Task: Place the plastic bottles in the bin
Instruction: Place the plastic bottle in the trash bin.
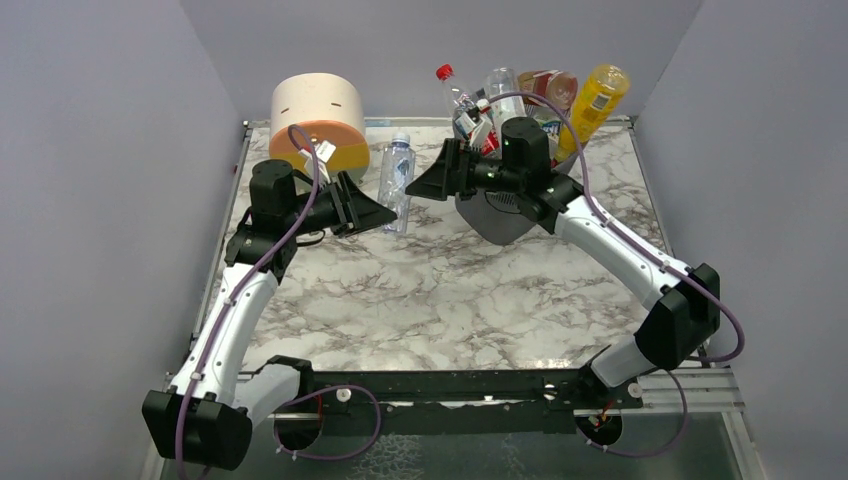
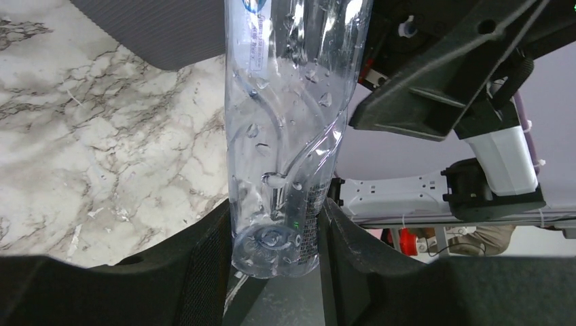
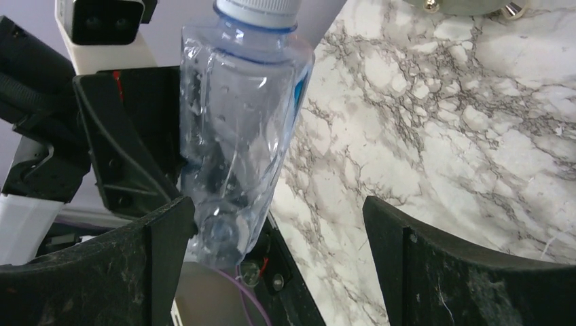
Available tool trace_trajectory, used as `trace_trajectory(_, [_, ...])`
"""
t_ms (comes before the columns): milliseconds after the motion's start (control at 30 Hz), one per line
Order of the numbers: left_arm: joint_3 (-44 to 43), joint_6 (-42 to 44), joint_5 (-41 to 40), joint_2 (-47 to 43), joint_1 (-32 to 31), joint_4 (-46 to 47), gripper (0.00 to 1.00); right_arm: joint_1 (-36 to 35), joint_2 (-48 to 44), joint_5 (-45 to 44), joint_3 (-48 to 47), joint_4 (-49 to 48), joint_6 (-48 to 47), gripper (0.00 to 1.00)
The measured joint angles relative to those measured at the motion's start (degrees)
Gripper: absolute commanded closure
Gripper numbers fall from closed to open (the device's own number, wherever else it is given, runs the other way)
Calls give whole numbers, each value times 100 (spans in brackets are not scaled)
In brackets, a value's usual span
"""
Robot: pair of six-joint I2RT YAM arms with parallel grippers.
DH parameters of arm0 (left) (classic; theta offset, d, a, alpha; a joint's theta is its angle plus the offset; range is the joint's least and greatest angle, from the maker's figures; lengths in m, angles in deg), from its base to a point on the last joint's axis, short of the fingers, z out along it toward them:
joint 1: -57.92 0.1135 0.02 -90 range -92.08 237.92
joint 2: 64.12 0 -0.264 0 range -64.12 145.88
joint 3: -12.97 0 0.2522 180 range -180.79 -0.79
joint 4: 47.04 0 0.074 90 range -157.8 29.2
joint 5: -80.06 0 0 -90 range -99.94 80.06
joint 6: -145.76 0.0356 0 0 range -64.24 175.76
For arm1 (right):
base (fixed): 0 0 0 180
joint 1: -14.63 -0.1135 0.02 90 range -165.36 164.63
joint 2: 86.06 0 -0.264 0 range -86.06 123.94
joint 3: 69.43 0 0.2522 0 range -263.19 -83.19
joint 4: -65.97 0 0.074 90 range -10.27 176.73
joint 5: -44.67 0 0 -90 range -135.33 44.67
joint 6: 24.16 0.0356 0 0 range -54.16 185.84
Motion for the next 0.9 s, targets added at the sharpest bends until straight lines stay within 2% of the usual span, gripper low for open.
trace_trajectory(300, [293, -339, 83, -146, -96, 348, 56, -291, 411, -81, -214, -553, 295, 3])
trace_trajectory(367, [317, -372, 107, -146, -98, 367, 56, -348, 476, -92, -232, -662, 330, 5])
trace_trajectory(433, [361, -398, 127, -153, -105, 428, 56, -393, 562, -94, -291, -691, 367, 13])
trace_trajectory(567, [411, -428, 166, -155, -109, 511, 51, -455, 699, -98, -400, -737, 409, 37])
trace_trajectory(767, [538, -444, 249, -186, -109, 634, 34, -581, 721, -234, -542, -568, 225, 49])
trace_trajectory(900, [678, -442, 260, -295, -109, 671, 29, -704, 715, -400, -588, -431, 33, 57])
